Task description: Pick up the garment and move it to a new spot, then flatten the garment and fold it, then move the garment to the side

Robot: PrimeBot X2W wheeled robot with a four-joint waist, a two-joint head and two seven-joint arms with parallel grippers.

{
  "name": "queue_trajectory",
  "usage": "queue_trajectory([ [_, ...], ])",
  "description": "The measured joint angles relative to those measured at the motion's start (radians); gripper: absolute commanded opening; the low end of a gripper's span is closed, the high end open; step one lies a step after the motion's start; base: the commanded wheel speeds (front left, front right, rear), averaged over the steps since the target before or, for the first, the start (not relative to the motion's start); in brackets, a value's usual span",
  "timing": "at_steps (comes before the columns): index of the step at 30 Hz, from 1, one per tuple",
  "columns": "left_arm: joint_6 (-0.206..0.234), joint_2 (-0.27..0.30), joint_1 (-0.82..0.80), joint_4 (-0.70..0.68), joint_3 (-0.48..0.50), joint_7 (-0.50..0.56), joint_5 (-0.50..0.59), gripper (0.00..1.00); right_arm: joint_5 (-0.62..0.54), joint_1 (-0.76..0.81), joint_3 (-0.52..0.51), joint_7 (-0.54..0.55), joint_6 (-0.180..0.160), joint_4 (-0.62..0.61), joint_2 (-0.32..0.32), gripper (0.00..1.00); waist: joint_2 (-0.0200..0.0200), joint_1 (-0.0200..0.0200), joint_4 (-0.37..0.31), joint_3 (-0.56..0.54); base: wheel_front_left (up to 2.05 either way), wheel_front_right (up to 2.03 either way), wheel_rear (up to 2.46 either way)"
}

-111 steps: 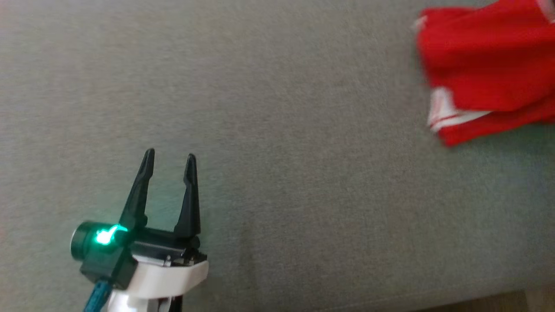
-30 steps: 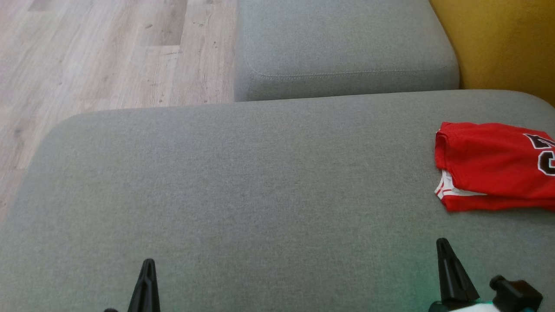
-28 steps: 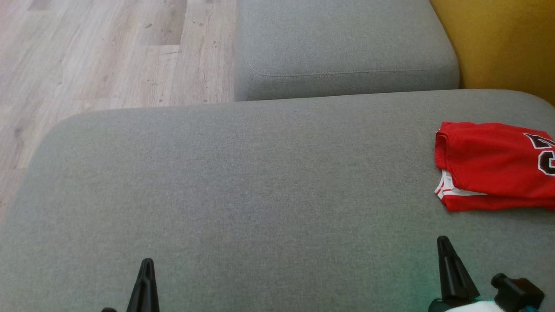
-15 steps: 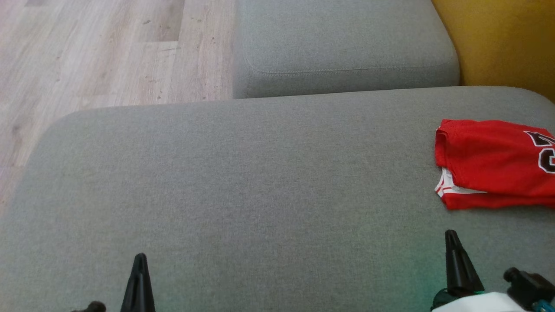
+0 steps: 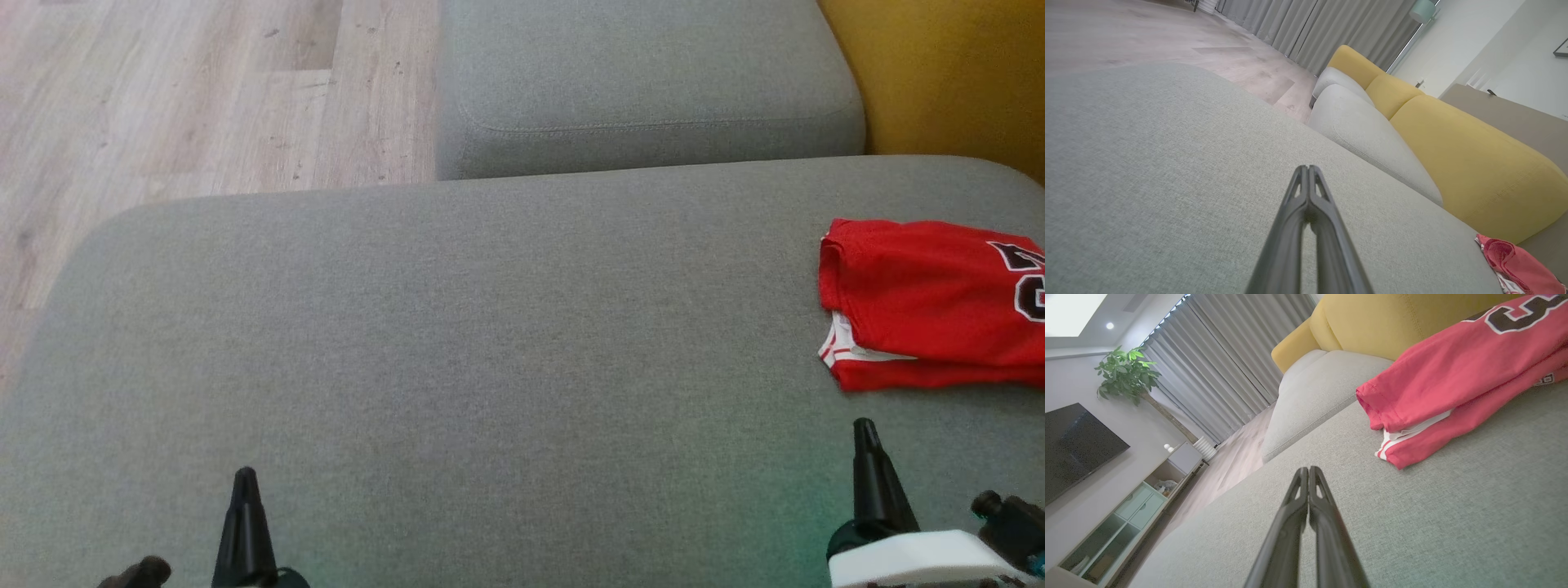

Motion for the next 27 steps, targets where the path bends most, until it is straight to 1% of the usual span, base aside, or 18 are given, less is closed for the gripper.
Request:
queue_trajectory([
  [9, -0.003, 0.002, -0.024, 0.013, 0.011, 0.026, -0.112, 0.00, 0.112, -0.014, -0.010, 0.022, 0.000, 0.012, -0.003, 0.00, 0.0000, 0.0000, -0.002, 0.007, 0.00, 0.00, 0.00],
  [10, -0.003, 0.002, -0.024, 0.013, 0.011, 0.026, -0.112, 0.00, 0.112, -0.014, -0.010, 0.022, 0.000, 0.012, -0.003, 0.00, 0.0000, 0.0000, -0.002, 0.007, 0.00, 0.00, 0.00],
  [11, -0.008, 0.002, -0.028, 0.016, 0.013, 0.027, -0.137, 0.00, 0.137, -0.020, -0.013, 0.027, 0.000, 0.014, -0.003, 0.00, 0.0000, 0.0000, -0.003, 0.009, 0.00, 0.00, 0.00],
  [27, -0.017, 0.003, -0.076, 0.043, 0.033, 0.073, -0.333, 0.00, 0.333, -0.063, -0.036, 0.071, 0.000, 0.031, -0.008, 0.00, 0.0000, 0.0000, -0.006, 0.022, 0.00, 0.00, 0.00],
])
